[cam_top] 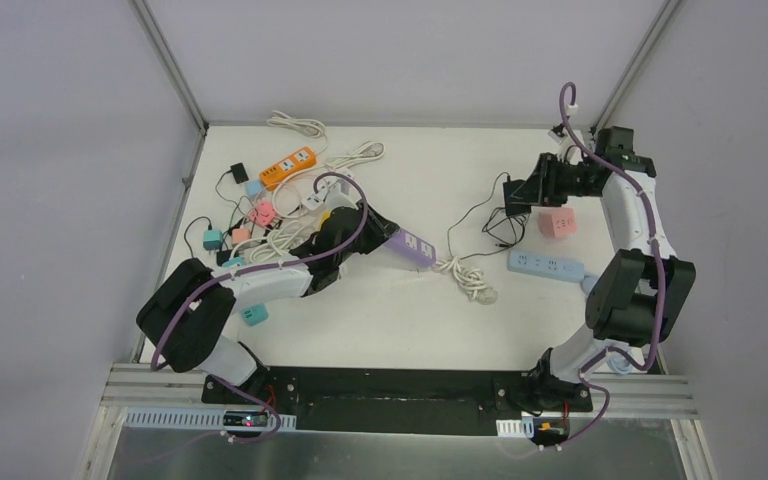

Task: Pull the plug off the socket
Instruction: Place the plug at the center of the board.

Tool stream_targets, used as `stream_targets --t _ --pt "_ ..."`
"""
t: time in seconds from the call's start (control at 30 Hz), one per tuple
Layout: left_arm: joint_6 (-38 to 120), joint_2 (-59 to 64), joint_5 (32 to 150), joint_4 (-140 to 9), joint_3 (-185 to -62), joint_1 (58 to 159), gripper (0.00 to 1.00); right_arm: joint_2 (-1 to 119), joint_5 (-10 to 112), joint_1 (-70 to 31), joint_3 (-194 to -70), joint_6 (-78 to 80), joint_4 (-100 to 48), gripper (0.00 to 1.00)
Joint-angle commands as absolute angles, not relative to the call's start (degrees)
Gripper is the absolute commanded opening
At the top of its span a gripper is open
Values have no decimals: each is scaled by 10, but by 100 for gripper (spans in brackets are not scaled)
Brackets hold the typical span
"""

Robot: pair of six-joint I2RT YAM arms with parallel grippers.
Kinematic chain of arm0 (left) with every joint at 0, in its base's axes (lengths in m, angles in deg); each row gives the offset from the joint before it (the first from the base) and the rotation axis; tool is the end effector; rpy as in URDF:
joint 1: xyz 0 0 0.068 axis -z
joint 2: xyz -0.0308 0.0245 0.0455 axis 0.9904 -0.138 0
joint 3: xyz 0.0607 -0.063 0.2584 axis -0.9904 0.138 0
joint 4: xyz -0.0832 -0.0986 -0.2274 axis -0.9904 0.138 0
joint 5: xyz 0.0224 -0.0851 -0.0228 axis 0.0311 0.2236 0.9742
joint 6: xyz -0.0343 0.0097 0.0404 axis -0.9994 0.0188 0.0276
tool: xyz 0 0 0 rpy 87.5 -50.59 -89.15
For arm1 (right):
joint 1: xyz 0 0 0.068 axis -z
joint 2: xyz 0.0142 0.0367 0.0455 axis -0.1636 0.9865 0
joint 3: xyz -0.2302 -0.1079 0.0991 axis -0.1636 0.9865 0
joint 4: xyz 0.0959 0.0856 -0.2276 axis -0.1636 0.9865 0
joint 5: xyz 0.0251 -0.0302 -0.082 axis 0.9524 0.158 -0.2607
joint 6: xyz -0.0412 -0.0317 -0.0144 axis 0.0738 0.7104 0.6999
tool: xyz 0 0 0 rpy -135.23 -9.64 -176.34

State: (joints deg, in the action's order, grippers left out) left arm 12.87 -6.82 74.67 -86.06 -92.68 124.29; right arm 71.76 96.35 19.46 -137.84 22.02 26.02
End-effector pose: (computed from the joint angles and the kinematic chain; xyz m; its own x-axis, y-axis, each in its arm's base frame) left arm 0.2388 -0.2098 0.2119 -0.5654 -0.3362 -0.7532 0.2667 0.7896 -0.5527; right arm 0.3298 -0.0296 0.2974 -0.8104 -0.0068 -0.5859 -0.4373 0.6725 0.5971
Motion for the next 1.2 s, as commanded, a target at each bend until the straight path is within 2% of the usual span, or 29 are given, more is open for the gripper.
stream_targets --t 0.0,0.2,0.43,0.67,1.17 --pt "113 -35 755 -921 -924 1231 0 702 979 211 -1435 271 290 0" --pt "110 -45 780 -938 -924 1224 0 728 875 243 -1512 240 275 0" --pt "111 -49 794 -955 -921 1215 0 759 857 295 -1607 213 258 0" --pt "107 -69 814 -956 -934 1210 0 802 797 286 -1570 231 269 0" --pt "101 -95 848 -950 -954 1202 0 939 719 200 -1555 265 335 2"
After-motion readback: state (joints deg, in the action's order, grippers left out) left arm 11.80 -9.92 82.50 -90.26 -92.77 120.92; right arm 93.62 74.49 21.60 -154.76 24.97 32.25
